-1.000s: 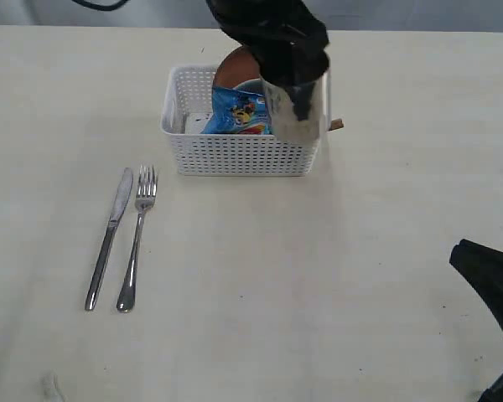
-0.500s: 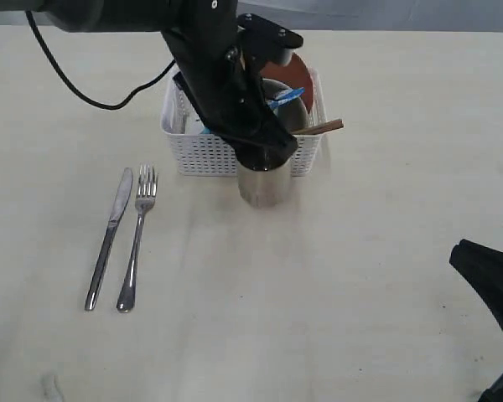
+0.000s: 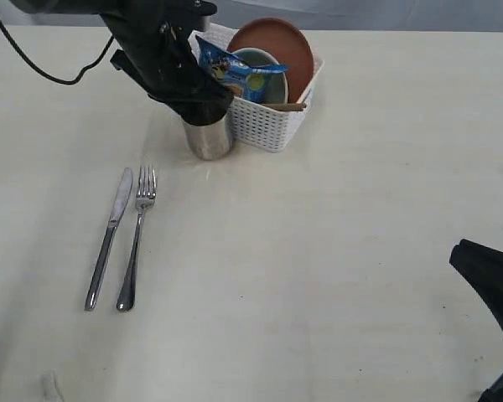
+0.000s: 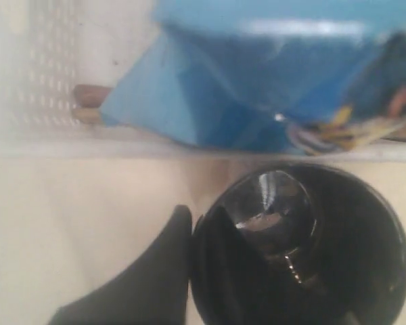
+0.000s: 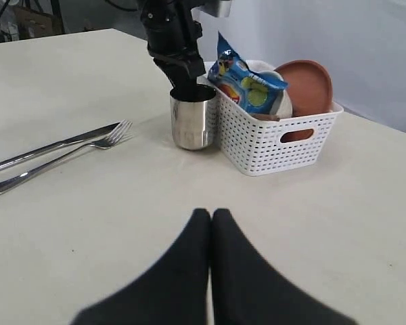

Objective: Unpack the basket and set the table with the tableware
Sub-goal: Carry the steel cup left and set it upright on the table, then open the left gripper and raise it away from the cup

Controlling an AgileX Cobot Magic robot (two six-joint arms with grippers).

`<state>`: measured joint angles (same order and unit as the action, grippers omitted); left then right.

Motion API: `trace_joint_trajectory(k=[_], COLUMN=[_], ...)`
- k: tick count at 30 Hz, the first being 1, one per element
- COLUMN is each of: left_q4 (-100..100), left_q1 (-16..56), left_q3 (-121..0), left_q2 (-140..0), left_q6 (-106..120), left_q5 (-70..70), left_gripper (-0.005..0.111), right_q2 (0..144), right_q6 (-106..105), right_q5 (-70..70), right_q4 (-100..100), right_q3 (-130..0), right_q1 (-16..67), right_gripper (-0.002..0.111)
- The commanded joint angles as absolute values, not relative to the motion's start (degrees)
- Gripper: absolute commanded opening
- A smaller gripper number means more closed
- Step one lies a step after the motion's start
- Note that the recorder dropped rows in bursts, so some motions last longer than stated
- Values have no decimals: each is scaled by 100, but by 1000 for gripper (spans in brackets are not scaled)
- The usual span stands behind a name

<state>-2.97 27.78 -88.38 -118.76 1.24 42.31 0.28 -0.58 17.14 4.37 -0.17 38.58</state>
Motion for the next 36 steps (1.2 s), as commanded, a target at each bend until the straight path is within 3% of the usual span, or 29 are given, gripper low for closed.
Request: trace_joint_trajectory(k=[1,13,22,30,36], left_q4=[44,816,377,402,429], left_q1=[2720,2696,2696,2670,2647], left_q3=[-9152,-9684,-9684,-9684,-9856], left_q2=[-12092,-12124,-12124,-12124,-12086], left_q6=[64,-317,-305,-414,-469], left_q5=[4214,5485,5569,5533,5556], left_gripper=[0,0,1,36,44], right_q2=[0,0,0,0,0], right_q6=[-71,-71,-71,-71,-71], right_q5=[1707,1707,1707,1707,1707], right_q4=[459,459,459,459,459], right_q3=[0,0,0,0,0], right_q1=[3883,3883,3883,3883,3883], right_gripper=[0,0,0,0,0])
